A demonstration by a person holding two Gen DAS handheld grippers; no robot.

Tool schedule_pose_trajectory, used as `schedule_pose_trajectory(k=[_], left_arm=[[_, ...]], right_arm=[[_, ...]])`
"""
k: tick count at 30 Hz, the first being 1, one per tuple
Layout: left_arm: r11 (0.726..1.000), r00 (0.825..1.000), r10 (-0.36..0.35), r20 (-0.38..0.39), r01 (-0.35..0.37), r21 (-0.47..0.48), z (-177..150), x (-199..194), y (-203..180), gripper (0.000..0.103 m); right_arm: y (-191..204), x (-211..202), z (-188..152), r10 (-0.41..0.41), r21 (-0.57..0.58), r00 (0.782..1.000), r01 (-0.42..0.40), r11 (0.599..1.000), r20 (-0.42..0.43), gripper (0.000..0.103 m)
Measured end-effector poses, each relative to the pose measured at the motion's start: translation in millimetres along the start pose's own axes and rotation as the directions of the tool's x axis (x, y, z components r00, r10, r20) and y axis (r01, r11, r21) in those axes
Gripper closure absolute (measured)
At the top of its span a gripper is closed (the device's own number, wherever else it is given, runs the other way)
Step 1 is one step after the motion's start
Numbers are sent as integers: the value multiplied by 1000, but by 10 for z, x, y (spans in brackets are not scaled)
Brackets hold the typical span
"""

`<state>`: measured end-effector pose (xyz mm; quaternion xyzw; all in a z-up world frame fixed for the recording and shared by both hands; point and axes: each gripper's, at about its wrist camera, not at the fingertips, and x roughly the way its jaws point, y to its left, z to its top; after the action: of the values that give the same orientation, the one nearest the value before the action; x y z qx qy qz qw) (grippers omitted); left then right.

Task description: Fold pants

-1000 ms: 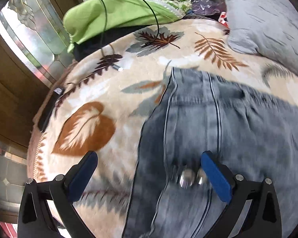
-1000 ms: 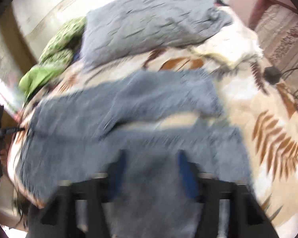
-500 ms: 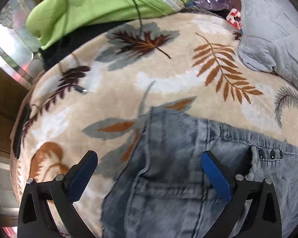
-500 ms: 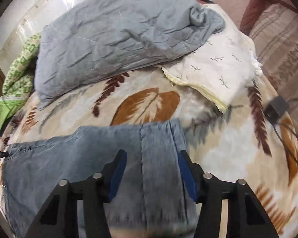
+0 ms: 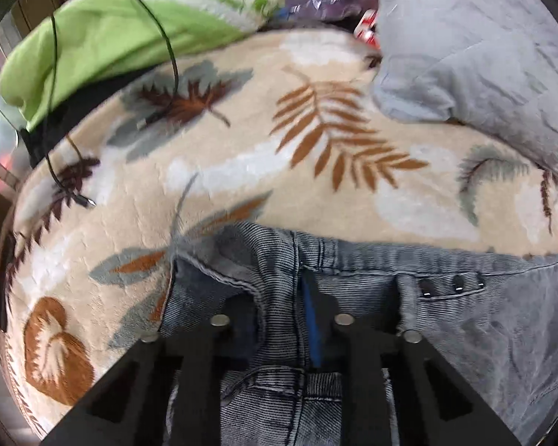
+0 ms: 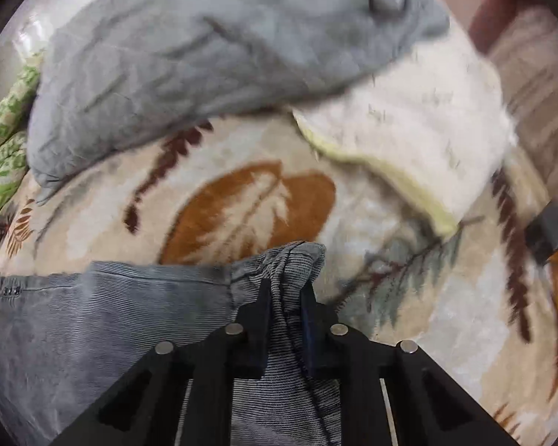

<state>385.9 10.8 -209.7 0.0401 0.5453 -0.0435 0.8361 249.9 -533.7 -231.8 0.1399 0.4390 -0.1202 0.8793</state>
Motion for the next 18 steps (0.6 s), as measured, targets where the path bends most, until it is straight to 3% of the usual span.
schedule_pose_trajectory(k=[5,10,13,18], left_arm=[[996,992,-84,93,88,-35,-18,-457,161,92],[979,959,-174,226,192,-64,-128,-1035,363,92],[967,925,-220,311,248,-52,-432,-1429,483,92],[959,907,-252,337,281,-40,-1095,-1743,657,92]], right_arm=[[-38,-588,34,38,44,990,-44,998,138,90],[-131,-1177,-17,56,97,959,-85,992,277,90],[-207,-1387,-163,66,127,946,-111,986,317,90],[-250,-1491,-610,98,118,948,-140,983,303,90]])
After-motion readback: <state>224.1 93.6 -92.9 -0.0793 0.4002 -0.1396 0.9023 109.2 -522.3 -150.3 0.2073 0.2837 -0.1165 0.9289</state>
